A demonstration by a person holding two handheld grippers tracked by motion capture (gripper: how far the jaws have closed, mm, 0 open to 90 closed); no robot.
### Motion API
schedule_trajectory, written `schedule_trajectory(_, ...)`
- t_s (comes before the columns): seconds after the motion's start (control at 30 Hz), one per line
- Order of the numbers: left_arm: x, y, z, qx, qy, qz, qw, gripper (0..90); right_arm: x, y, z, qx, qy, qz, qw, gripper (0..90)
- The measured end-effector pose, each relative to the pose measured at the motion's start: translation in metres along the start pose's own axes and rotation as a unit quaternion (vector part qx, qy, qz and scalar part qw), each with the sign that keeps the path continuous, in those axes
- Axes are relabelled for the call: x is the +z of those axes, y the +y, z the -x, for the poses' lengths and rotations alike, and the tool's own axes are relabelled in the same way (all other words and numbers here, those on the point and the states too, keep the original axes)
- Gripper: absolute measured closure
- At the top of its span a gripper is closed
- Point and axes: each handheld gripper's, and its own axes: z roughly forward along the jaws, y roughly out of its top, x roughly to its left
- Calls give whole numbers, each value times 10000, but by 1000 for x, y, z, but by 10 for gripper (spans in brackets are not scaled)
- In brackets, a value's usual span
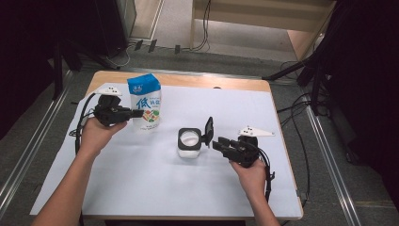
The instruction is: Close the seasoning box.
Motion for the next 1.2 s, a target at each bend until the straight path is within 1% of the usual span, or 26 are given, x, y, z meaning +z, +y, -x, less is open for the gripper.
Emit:
schedule_trajectory(0.07, 1, -2, -5, -12, 73, 70, 9999, 898, 2, 1, 4, 8, -33, 3, 10000, 648)
schedule_trajectory(0.1, 2, -3, -8, -78, 70, 97, 9999, 898, 3, 2, 6, 44, -43, -2, 10000, 648)
schedule_trajectory(0.13, 4, -5, -11, -118, 122, 100, 9998, 897, 3, 2, 8, 68, -67, -6, 10000, 649)
schedule_trajectory(0.2, 6, -7, -16, -137, 186, 40, 9997, 895, 4, 3, 12, 129, -87, -11, 9999, 651)
schedule_trajectory(0.23, 7, -9, -16, -206, 198, 73, 9996, 895, 4, 2, 14, 169, -94, 0, 9998, 653)
schedule_trajectory(0.27, 8, -10, -18, -188, 157, 38, 9997, 895, 4, 2, 15, 183, -98, 9, 9998, 655)
schedule_trajectory(0.3, 9, -11, -18, -164, 197, 43, 9997, 894, 3, 2, 15, 202, -97, 25, 9997, 655)
schedule_trajectory(0.37, 11, -14, -20, -140, 223, -31, 9996, 894, 2, 1, 16, 216, -97, 66, 9997, 655)
schedule_trajectory(0.4, 12, -15, -20, -166, 248, -38, 9995, 893, 1, 1, 16, 224, -98, 68, 9997, 655)
schedule_trajectory(0.5, 15, -19, -21, -116, 301, -163, 9993, 891, 1, 0, 16, 226, -105, 54, 9997, 655)
schedule_trajectory(0.53, 15, -20, -22, -107, 314, -159, 9993, 890, 1, 0, 16, 220, -111, 51, 9997, 655)
schedule_trajectory(0.6, 14, -22, -23, -144, 251, -65, 9996, 888, 1, -1, 17, 217, -112, 51, 9997, 655)
schedule_trajectory(0.63, 14, -24, -24, -143, 232, -68, 9996, 888, 1, -1, 17, 214, -109, 49, 9997, 655)
schedule_trajectory(0.7, 14, -27, -25, -176, 259, -105, 9995, 884, 1, -1, 17, 221, -113, 35, 9997, 655)
schedule_trajectory(0.77, 13, -30, -26, -213, 266, -87, 9994, 879, 2, -2, 17, 207, -107, 17, 9997, 655)
schedule_trajectory(0.8, 13, -31, -27, -223, 240, -108, 9994, 875, 3, -2, 16, 192, -107, -7, 9998, 655)
schedule_trajectory(0.87, 12, -34, -26, -195, 243, -107, 9995, 868, 4, -3, 15, 150, -119, -37, 9998, 656)
schedule_trajectory(0.9, 12, -34, -26, -177, 223, -181, 9994, 863, 4, -3, 15, 152, -115, -44, 9998, 657)
schedule_trajectory(0.93, 12, -35, -25, -142, 241, -202, 9994, 858, 4, -3, 14, 141, -102, -47, 9998, 658)
schedule_trajectory(0.97, 13, -37, -25, -125, 252, -177, 9994, 850, 5, -3, 14, 116, -104, -44, 9999, 662)
schedule_trajectory(1.03, 14, -40, -25, -191, 202, -184, 9994, 838, 5, -3, 14, 118, -94, -44, 9999, 664)
schedule_trajectory(1.1, 15, -40, -25, -189, 207, -243, 9993, 825, 5, -2, 14, 117, -91, -36, 9999, 669)
schedule_trajectory(1.2, 15, -41, -25, -188, 189, -234, 9994, 818, 6, -2, 14, 121, -85, -39, 9999, 673)
